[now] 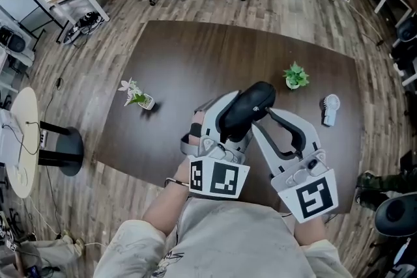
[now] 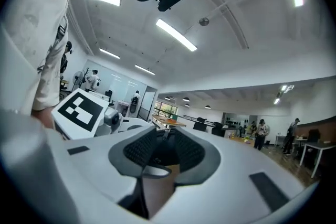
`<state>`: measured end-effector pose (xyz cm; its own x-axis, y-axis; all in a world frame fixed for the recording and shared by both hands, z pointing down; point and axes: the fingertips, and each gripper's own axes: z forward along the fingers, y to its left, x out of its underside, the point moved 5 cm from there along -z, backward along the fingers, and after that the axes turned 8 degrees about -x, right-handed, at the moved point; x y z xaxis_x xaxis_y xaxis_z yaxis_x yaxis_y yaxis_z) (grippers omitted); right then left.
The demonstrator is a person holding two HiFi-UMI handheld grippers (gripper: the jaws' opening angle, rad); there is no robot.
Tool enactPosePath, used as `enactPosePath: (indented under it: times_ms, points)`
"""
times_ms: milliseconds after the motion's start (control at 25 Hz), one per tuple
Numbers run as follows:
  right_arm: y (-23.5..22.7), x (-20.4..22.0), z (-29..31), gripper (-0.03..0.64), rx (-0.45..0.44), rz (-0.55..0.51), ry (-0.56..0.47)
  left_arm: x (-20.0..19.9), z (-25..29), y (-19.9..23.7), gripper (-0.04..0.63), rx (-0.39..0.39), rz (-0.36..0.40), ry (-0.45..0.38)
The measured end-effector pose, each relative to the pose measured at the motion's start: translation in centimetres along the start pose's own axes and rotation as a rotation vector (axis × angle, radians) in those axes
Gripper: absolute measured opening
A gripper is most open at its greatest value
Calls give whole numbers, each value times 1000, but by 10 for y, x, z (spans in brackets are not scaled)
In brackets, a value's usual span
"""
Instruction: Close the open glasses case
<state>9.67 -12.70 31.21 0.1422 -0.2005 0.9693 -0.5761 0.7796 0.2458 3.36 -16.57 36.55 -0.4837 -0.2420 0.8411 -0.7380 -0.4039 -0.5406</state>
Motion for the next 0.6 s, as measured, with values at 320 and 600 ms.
enactPosePath:
  times_ms: [320, 600]
  points:
    - [2, 11, 8, 28, 111, -73, 127, 6, 2, -1, 253, -55, 39, 62]
    - [-5, 9, 3, 17, 67, -88, 144, 11, 0, -2, 253, 7, 61, 47]
